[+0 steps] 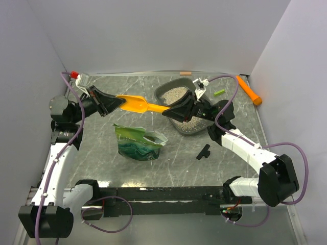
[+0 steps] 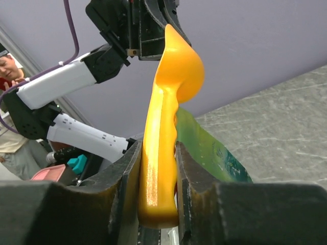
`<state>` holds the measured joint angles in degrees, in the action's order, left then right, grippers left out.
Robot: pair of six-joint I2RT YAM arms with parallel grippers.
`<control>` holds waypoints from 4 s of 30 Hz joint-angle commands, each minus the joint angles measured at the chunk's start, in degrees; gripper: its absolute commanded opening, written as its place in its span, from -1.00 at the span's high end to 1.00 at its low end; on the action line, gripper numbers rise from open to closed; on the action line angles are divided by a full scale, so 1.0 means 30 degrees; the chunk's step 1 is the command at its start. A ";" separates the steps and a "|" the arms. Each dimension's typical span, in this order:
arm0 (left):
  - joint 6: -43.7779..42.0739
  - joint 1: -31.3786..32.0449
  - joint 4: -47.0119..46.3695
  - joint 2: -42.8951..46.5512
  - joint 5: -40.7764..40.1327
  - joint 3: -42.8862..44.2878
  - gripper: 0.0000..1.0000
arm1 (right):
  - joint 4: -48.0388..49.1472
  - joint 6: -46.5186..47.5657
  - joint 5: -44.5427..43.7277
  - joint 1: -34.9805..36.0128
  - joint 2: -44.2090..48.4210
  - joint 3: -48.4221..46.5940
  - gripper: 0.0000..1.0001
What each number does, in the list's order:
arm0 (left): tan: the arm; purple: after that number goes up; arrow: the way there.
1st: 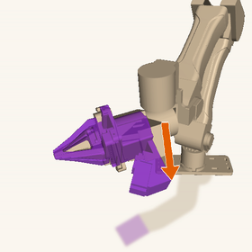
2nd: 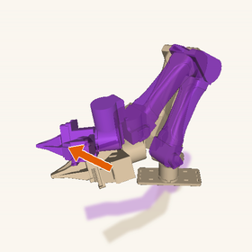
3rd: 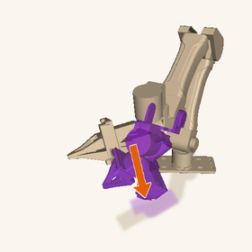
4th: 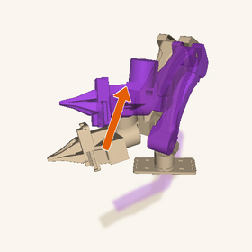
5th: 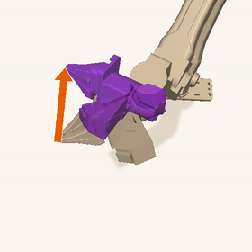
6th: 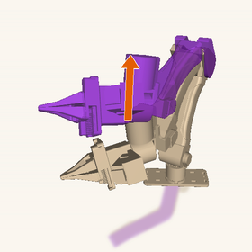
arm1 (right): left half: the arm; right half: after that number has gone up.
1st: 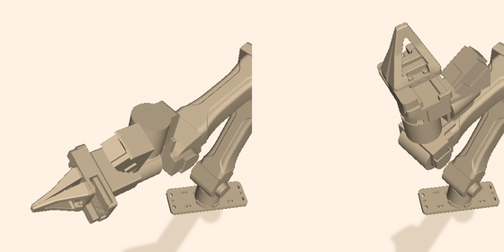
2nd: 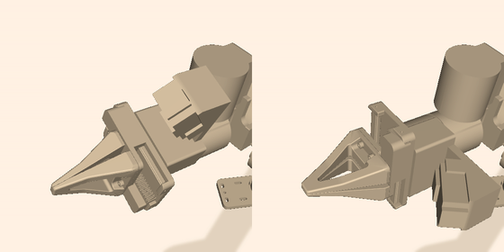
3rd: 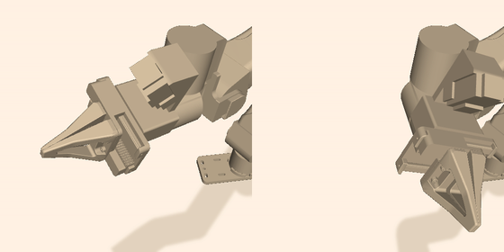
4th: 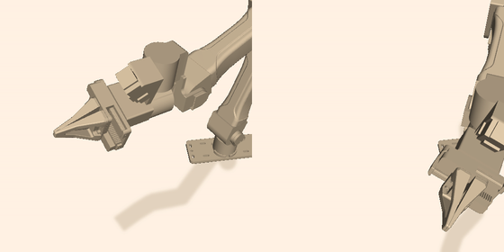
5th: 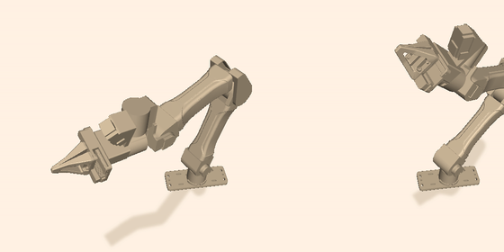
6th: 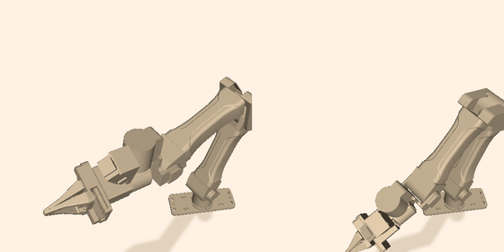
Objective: Fill the litter box with clean litter
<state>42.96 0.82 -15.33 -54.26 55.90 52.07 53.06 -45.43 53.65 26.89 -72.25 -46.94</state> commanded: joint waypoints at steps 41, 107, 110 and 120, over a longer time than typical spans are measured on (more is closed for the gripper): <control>-0.0375 -0.0039 -0.0192 0.0743 -0.0147 -0.0718 0.98 | 0.2706 -0.0092 -0.0362 0.0205 0.0235 0.0235 -0.06; -0.2627 -0.0039 0.1092 0.0947 0.1084 -0.0367 -0.51 | -0.2265 0.2395 -0.2148 0.0586 0.2281 0.0354 1.00; -0.4529 -0.0039 0.3055 0.1445 0.0791 0.0072 -0.57 | -0.7215 0.4968 -0.4020 0.0615 0.4273 -0.0202 1.00; -1.3866 0.2244 1.0407 0.1098 0.0614 0.2795 -0.56 | -2.2955 0.9284 -0.9968 0.0878 0.7938 -0.4598 1.00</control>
<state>16.99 4.58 5.52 -49.43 57.06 55.02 1.80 -23.64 33.30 28.53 -51.33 -56.36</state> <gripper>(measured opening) 0.780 0.340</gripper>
